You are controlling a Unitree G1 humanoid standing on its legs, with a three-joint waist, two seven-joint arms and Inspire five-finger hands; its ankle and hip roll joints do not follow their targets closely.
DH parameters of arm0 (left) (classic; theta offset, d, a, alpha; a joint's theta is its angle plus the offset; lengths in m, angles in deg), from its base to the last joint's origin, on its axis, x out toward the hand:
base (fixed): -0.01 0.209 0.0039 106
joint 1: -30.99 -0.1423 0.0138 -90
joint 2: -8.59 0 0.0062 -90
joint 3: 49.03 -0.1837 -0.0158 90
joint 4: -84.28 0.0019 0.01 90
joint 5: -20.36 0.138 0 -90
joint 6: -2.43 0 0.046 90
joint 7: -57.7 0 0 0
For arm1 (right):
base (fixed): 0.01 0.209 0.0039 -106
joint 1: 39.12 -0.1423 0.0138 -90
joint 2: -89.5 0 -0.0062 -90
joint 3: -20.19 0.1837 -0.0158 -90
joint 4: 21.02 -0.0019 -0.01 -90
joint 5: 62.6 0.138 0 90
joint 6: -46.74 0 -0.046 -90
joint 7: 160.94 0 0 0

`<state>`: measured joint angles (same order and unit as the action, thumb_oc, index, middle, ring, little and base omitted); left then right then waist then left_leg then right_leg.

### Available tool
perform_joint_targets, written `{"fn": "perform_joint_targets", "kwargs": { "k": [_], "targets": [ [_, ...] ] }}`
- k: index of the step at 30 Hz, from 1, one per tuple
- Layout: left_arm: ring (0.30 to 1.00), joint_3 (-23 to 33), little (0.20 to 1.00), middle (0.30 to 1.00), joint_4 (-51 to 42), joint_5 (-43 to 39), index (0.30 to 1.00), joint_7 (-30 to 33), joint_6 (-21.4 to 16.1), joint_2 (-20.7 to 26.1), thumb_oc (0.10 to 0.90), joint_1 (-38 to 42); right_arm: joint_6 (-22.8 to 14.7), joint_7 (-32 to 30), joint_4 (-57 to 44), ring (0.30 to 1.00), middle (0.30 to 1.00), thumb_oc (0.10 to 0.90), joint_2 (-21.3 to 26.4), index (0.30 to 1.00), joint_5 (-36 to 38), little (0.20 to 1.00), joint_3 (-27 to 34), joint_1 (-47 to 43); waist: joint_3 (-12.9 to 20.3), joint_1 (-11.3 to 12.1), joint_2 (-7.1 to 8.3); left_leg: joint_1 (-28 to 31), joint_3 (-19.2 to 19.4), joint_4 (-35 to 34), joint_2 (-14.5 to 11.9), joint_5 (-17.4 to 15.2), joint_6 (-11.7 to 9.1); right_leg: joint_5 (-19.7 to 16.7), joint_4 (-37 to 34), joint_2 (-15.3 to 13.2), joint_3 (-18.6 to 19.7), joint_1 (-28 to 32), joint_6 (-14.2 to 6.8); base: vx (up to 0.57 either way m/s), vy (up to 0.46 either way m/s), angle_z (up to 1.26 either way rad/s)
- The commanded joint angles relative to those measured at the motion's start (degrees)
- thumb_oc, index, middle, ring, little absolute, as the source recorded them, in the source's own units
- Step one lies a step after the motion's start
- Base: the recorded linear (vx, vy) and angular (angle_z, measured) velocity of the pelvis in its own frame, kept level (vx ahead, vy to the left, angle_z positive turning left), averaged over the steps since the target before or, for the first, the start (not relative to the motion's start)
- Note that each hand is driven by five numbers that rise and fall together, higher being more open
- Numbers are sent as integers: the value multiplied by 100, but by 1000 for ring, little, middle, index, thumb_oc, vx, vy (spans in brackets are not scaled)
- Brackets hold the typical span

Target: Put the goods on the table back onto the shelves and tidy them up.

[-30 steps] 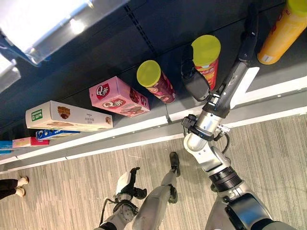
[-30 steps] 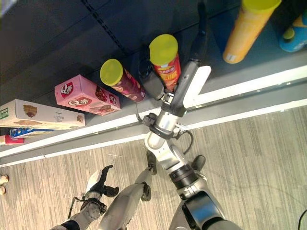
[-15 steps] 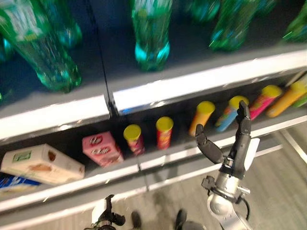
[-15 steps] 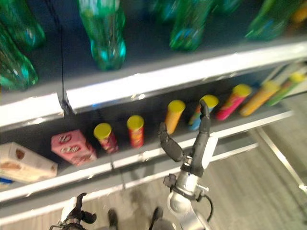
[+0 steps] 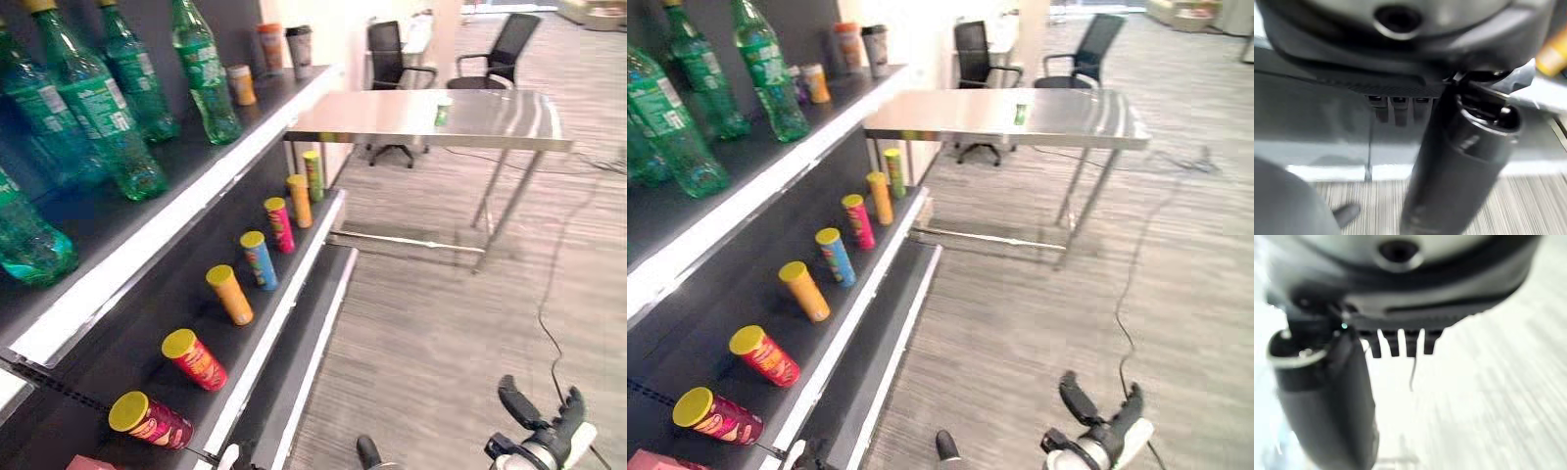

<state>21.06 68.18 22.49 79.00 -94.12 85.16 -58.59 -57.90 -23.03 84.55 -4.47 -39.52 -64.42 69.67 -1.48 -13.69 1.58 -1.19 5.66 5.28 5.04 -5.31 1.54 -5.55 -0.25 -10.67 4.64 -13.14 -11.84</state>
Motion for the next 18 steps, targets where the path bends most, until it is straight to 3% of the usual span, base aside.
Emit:
{"fn": "perform_joint_targets", "kwargs": {
  "k": [1, 2, 3, 4, 5, 6, 10, 13, 16, 17, 18],
  "targets": [
    [900, 129, 900, 900, -74, 112, 900, -510, -81, 244, 800, -12, -504, 1670, -874, 900, 900, 800, 521, 900, 1031, 900, -803, -754, -364, 489, -375, 715, 540, -1028, -440, 206, -328, -583, 11, -397, -2017, -64, 157, -255, -99, -142],
    [900, 150, 900, 900, -173, 189, 900, -603, 21, 324, 800, -17, -357, 2226, -924, 900, 900, 800, 694, 900, 1237, 900, -906, -657, -389, 542, -356, 686, 763, -1028, -533, 272, -342, -496, 157, -473, -2278, 23, 193, -318, -150, -138],
    [900, 96, 900, 900, -237, 349, 900, -716, -113, 343, 800, 8, -461, 2876, -841, 900, 900, 800, 709, 900, 1639, 900, -959, -636, -389, 554, -333, 656, 960, -1028, -622, 311, -346, -409, 289, -523, -2423, 102, 231, -127, -148, -133],
    [900, 145, 900, 900, -227, 411, 900, -856, -138, 396, 800, -56, -498, 3178, -845, 900, 900, 800, 622, 900, 1888, 900, -903, -539, -376, 579, -365, 700, 1051, -1028, -718, 255, -376, -285, 433, -519, -2423, 220, 145, -137, -209, -140],
    [900, 191, 900, 900, -335, 458, 900, -917, -273, 463, 800, -168, -498, 3640, -688, 900, 900, 800, 517, 900, 2315, 900, -974, -449, -297, 690, -346, 677, 1390, -1028, -809, 277, -374, -234, 607, -743, -2726, 525, 107, -72, -155, -146],
    [900, 186, 900, 900, -342, 458, 900, -918, -273, 469, 800, -181, -500, 3661, -682, 900, 900, 800, 519, 900, 2332, 900, -972, -439, -296, 699, -341, 687, 1398, -1028, -806, 271, -373, -231, 612, -746, -2717, 528, 101, -118, -174, -134],
    [900, 367, 900, 900, -423, 274, 900, -1012, -403, 661, 800, -295, -398, 4328, -353, 900, 900, 800, 463, 900, 3024, 900, -1381, -532, -43, 1113, -219, 596, 2005, -1028, -939, 437, -422, -379, 986, -1282, -3384, 1179, -58, -54, -210, -91],
    [900, 453, 900, 900, -410, 185, 900, -994, -418, 759, 800, -292, -378, 4387, -292, 900, 900, 800, 442, 900, 3149, 900, -1521, -653, -7, 1216, -161, 571, 2169, -1015, -1032, 537, -482, -488, 1121, -1383, -3402, 1255, -141, -10, -301, -72],
    [900, 641, 900, 900, -334, 48, 900, -925, -430, 867, 800, -259, -298, 4593, -375, 900, 900, 800, 536, 900, 3330, 900, -1727, -767, 7, 1325, -75, 589, 2297, -994, -1248, 661, -625, -407, 1085, -1345, -3415, 1365, -146, 34, -344, -22],
    [900, 815, 900, 900, -180, -18, 900, -901, -408, 946, 800, -243, -221, 4825, -392, 900, 900, 800, 556, 900, 3526, 900, -1831, -809, 32, 1382, 1, 680, 2432, -969, -1553, 799, -799, -13, 932, -1036, -3398, 1402, -37, 81, -462, -41],
    [900, 818, 900, 900, -177, -19, 900, -903, -411, 950, 800, -241, -222, 4836, -384, 900, 900, 800, 555, 900, 3535, 900, -1832, -813, 28, 1389, -6, 687, 2439, -969, -1582, 813, -820, 7, 931, -1007, -3398, 1406, -14, 144, -728, -36]
  ]
}}
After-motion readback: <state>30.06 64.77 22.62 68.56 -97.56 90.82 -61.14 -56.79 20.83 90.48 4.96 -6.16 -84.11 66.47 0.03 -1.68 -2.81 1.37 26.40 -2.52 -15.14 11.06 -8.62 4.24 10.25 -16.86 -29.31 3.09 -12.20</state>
